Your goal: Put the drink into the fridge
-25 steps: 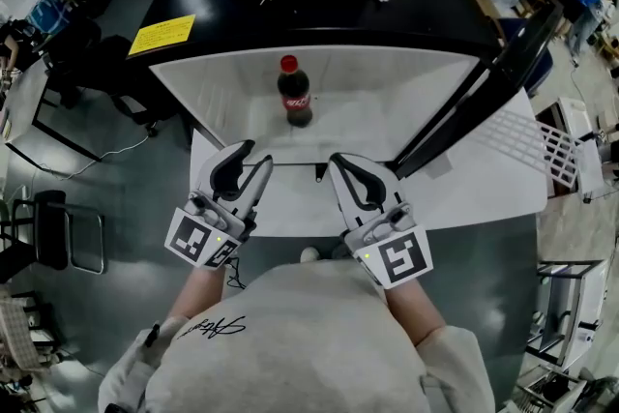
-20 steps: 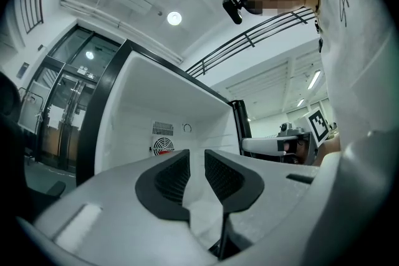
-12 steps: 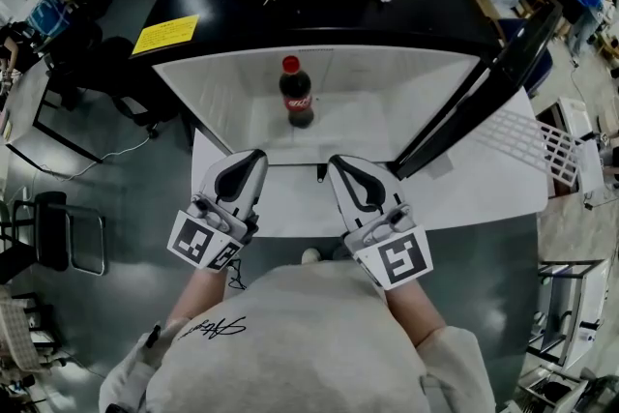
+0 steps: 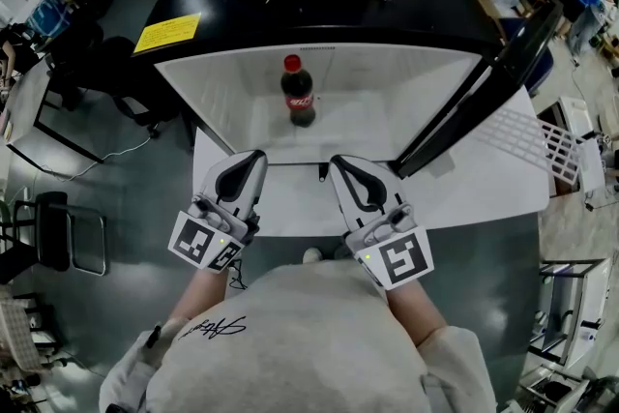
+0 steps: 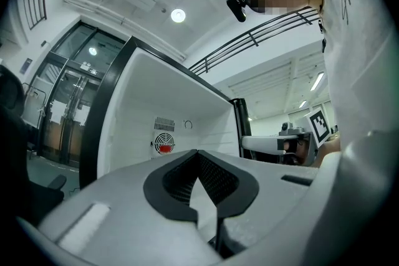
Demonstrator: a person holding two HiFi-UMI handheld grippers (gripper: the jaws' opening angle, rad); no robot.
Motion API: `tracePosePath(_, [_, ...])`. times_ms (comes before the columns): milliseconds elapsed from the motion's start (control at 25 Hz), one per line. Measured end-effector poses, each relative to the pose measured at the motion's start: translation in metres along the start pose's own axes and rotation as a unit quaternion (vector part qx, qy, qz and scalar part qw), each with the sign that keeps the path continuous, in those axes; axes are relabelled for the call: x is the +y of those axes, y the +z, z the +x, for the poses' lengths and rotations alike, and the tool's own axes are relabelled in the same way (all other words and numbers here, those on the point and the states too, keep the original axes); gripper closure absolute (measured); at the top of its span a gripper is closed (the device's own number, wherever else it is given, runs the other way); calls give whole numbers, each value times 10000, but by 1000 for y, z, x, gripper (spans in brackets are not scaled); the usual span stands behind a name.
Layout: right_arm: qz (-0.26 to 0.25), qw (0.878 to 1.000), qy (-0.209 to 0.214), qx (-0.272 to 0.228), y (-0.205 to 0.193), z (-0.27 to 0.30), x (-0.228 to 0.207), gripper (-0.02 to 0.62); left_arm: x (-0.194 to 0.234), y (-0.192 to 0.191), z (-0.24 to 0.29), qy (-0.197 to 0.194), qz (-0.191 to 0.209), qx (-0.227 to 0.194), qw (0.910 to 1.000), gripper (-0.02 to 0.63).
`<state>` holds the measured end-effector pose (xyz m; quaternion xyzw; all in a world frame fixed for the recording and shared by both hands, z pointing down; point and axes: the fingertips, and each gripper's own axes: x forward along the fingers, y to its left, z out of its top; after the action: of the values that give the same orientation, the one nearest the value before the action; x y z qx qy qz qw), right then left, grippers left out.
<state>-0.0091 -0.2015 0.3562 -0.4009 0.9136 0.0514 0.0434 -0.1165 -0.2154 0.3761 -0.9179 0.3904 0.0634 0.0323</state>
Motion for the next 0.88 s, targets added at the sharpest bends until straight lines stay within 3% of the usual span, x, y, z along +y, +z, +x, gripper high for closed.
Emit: tracePosePath(880, [-7, 10000, 22, -26, 0, 5, 3, 584, 1, -1, 1, -96, -61, -2, 9999, 603])
